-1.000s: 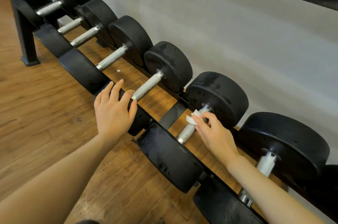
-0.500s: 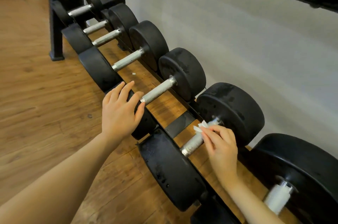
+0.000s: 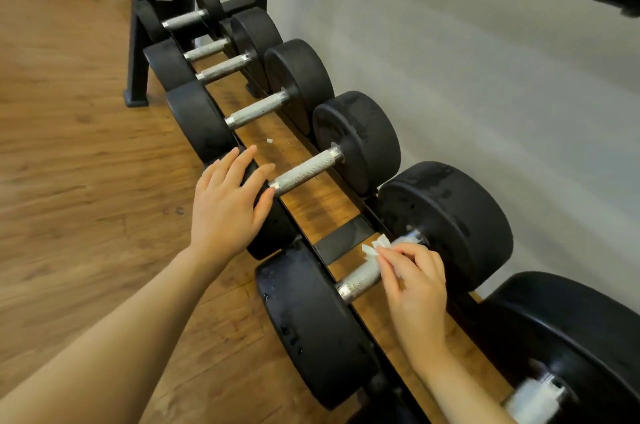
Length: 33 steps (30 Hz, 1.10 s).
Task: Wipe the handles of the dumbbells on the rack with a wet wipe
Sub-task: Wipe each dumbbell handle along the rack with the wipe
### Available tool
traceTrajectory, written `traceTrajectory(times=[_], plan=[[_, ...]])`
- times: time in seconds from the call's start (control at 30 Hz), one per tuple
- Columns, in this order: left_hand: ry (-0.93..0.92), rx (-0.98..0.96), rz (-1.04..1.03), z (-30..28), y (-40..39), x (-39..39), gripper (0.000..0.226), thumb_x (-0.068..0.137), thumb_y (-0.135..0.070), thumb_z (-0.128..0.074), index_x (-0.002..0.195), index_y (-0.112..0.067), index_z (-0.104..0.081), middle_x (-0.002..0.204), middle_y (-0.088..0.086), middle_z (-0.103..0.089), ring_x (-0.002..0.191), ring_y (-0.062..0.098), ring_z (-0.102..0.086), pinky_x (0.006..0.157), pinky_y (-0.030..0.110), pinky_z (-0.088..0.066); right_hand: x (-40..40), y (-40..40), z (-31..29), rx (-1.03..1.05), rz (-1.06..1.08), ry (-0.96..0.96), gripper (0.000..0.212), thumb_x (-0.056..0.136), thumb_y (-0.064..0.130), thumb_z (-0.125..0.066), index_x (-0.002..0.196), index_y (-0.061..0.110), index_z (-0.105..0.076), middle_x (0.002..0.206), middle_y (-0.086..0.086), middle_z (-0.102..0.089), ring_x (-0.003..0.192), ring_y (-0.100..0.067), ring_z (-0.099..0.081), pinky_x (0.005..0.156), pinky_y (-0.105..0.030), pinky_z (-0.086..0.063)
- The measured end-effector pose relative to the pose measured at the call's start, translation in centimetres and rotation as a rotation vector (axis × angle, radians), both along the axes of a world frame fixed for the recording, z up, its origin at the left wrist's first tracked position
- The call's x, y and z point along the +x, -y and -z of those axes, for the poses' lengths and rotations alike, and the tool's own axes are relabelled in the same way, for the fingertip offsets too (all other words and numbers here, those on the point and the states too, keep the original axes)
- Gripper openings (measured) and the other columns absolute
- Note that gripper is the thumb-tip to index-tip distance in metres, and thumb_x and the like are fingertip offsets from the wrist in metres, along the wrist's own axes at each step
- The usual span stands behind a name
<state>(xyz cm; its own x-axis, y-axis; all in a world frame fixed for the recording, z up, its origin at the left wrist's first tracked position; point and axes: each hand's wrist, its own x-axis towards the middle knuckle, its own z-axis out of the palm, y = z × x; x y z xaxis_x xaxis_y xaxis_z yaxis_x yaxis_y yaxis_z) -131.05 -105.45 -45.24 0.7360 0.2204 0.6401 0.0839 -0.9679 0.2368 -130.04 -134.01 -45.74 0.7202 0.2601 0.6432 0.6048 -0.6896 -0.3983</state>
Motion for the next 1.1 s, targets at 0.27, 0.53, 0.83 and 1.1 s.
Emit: traceTrajectory(times=[0.27,0.53,0.83,1.1], plan=[[0.054,-0.055,0.026,1.0,0.5,-1.2,0.049,0.1,-0.039,-0.037,0.143,-0.019,-0.051,0.152,0.014,-0.042,0.142,0.034,-0.033,0.117,0.049,-0.021,-0.4,0.0,0.1,-0.012,0.043,0.038,0.025,0.088,0.022,-0.062,0.109,0.013,-0.073,0.104,0.005,-0.058,0.095,-0.007,-0.046,0.075,-0.034,-0.051],[0.094,-0.131,0.023,0.8,1.1,-0.8,0.045,0.098,-0.035,-0.04,0.135,-0.017,-0.058,0.148,0.017,-0.045,0.14,0.038,-0.035,0.117,0.052,-0.018,-1.1,-0.1,0.4,-0.077,0.081,0.079,0.024,0.089,0.017,-0.065,0.111,0.014,-0.072,0.103,0.003,-0.059,0.092,-0.011,-0.049,0.076,-0.025,-0.048],[-0.051,-0.11,0.088,-0.4,0.1,-1.5,0.045,0.098,-0.032,-0.053,0.142,-0.019,-0.052,0.153,0.016,-0.038,0.143,0.038,-0.03,0.115,0.055,-0.022,-1.5,0.3,0.0,-0.096,0.072,0.088,0.023,0.089,0.015,-0.063,0.111,0.01,-0.071,0.101,-0.001,-0.059,0.093,-0.016,-0.053,0.083,-0.01,-0.04],[-0.055,-0.118,0.067,-0.6,0.4,-1.2,0.042,0.096,-0.029,-0.055,0.137,-0.019,-0.055,0.151,0.017,-0.041,0.14,0.039,-0.032,0.112,0.058,-0.023,-1.6,0.0,0.0,-0.087,0.034,0.058,0.027,0.091,0.022,-0.057,0.113,0.011,-0.07,0.101,0.0,-0.058,0.093,-0.013,-0.052,0.084,-0.007,-0.039]])
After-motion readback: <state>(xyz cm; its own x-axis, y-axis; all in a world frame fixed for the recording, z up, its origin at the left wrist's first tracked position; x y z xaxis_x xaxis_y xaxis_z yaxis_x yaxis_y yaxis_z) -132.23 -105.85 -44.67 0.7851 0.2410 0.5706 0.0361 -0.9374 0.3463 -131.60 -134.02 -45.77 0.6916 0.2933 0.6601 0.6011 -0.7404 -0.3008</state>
